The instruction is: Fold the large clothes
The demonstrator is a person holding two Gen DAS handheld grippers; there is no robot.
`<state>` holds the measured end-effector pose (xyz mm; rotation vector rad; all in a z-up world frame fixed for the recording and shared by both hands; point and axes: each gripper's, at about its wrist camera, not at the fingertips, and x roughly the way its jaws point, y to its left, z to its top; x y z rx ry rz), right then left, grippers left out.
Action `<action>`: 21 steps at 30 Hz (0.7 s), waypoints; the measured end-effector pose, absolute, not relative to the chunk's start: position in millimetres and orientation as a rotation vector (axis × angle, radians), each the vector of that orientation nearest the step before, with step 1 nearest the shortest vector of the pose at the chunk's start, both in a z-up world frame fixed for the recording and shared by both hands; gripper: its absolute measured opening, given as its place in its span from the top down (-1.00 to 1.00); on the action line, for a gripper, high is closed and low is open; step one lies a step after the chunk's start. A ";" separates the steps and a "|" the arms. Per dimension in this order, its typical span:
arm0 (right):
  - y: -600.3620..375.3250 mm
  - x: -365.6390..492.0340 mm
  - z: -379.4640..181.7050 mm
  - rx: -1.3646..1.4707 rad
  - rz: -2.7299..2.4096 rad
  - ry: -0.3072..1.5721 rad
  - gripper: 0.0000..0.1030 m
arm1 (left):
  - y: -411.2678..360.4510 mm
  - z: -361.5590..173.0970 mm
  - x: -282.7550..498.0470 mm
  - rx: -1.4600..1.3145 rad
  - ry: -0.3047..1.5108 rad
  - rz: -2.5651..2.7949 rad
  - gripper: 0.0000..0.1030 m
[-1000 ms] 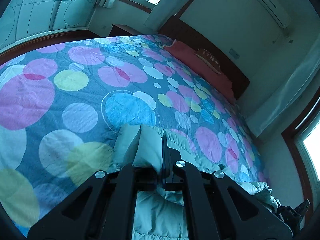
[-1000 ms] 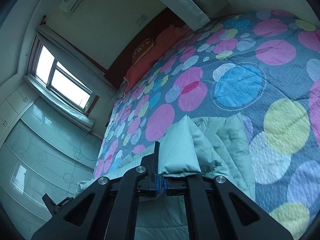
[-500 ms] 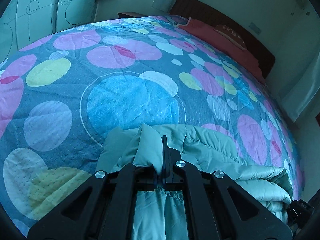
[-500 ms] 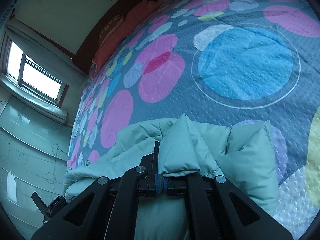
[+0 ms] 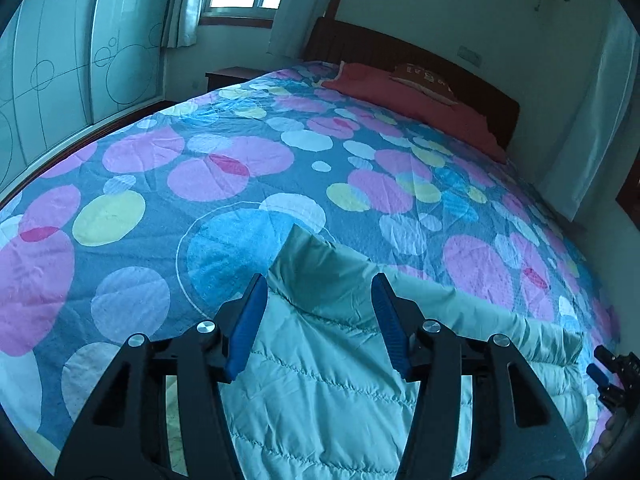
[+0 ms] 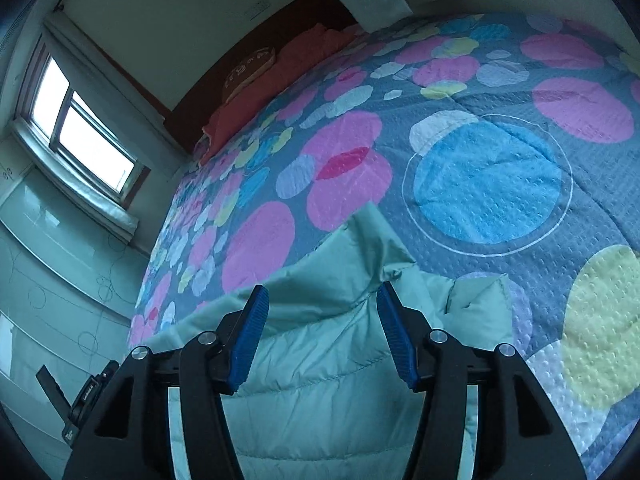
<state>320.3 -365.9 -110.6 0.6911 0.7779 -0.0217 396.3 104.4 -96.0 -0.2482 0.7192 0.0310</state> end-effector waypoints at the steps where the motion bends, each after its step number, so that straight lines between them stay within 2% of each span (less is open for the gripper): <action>1: -358.6 323.6 -111.8 0.669 -0.014 0.791 -0.04 | 101.2 -99.6 399.2 -0.233 0.733 0.029 -0.04; 6: -324.7 354.5 -123.0 0.559 0.016 0.863 0.12 | 89.5 -115.9 420.6 -0.184 0.796 0.031 -0.04; 16: -297.5 401.7 -160.7 0.372 -0.016 0.978 0.13 | 68.0 -157.8 465.9 -0.061 0.928 0.073 -0.04; 21: -295.0 402.0 -150.7 0.342 -0.038 0.978 0.13 | 65.6 -141.4 457.7 -0.061 0.899 0.080 -0.03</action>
